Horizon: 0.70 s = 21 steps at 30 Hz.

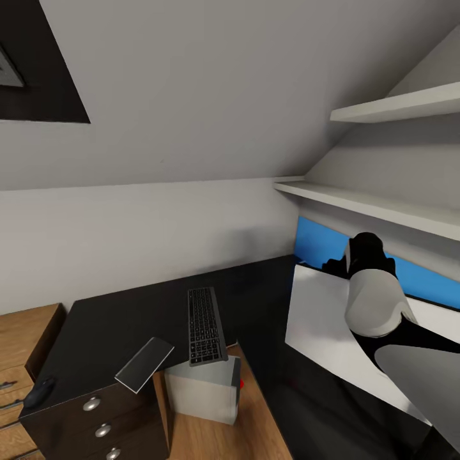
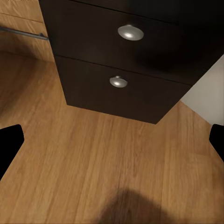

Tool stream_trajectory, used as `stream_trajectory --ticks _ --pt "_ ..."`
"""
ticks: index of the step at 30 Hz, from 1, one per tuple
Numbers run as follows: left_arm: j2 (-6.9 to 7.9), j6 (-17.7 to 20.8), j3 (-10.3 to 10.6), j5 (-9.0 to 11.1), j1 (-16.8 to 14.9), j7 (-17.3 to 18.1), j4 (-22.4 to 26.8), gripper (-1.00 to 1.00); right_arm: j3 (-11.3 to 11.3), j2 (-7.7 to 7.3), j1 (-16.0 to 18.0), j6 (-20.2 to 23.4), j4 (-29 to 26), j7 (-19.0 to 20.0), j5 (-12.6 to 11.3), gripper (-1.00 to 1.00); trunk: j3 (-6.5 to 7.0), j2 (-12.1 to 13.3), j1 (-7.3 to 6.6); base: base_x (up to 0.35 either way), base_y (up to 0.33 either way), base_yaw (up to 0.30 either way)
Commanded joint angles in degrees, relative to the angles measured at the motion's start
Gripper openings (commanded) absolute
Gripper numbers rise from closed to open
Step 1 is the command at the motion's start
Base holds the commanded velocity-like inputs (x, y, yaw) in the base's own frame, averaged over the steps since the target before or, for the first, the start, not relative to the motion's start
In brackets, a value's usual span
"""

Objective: In the bedroom, organize the workspace by keeping the computer under the desk, ensuring the monitor is on the desk, placing the keyboard on the desk next to the monitor, placing the mouse on the desk next to the keyboard, moving the folder from the swivel chair onto the desk next to the mouse, stacking the notebook on top of the folder with the pen on top of the notebook, and positioning the swivel chair next to the desk.

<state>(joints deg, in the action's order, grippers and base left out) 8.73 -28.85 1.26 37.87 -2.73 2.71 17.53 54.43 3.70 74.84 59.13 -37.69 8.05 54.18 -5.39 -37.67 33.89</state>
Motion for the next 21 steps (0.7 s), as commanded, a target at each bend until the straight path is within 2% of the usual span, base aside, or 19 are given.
stream_trajectory --ticks 1,6,8,12,14,21 --pt "0.02 -0.15 0.14 0.54 -0.04 0.28 -0.03 1.00 0.29 0.14 0.08 0.04 -0.11 0.57 0.55 1.00 -0.11 -0.09 0.02 -0.001 0.000 0.000" --pt "-0.01 -0.18 0.14 0.54 -0.04 0.28 -0.03 1.00 0.09 0.47 0.09 -0.04 -0.10 1.47 0.51 1.00 -0.11 -0.09 0.02 0.000 0.000 0.000" --pt "-0.02 -0.17 0.14 0.54 -0.05 0.28 -0.04 1.00 -0.75 0.67 0.11 -0.07 -0.19 2.91 0.54 1.00 -0.11 -0.09 0.02 0.000 0.000 0.000" --pt "-0.03 -0.16 0.14 0.54 -0.04 0.32 -0.04 1.00 -5.16 1.04 0.08 -0.07 -0.48 6.80 0.57 1.00 -0.11 -0.09 0.02 0.000 0.000 0.000" --pt "-0.03 -0.17 0.14 0.54 -0.04 0.32 -0.04 1.00 -6.43 1.20 0.09 -0.06 -0.52 7.55 0.57 1.00 -0.11 -0.09 0.02 0.000 0.000 0.000" --pt "-0.03 -0.16 0.20 0.54 -0.05 0.32 -0.03 1.00 -7.82 1.76 0.06 -0.06 -0.61 8.76 0.57 1.00 -0.11 -0.09 0.02 0.000 0.000 0.000"
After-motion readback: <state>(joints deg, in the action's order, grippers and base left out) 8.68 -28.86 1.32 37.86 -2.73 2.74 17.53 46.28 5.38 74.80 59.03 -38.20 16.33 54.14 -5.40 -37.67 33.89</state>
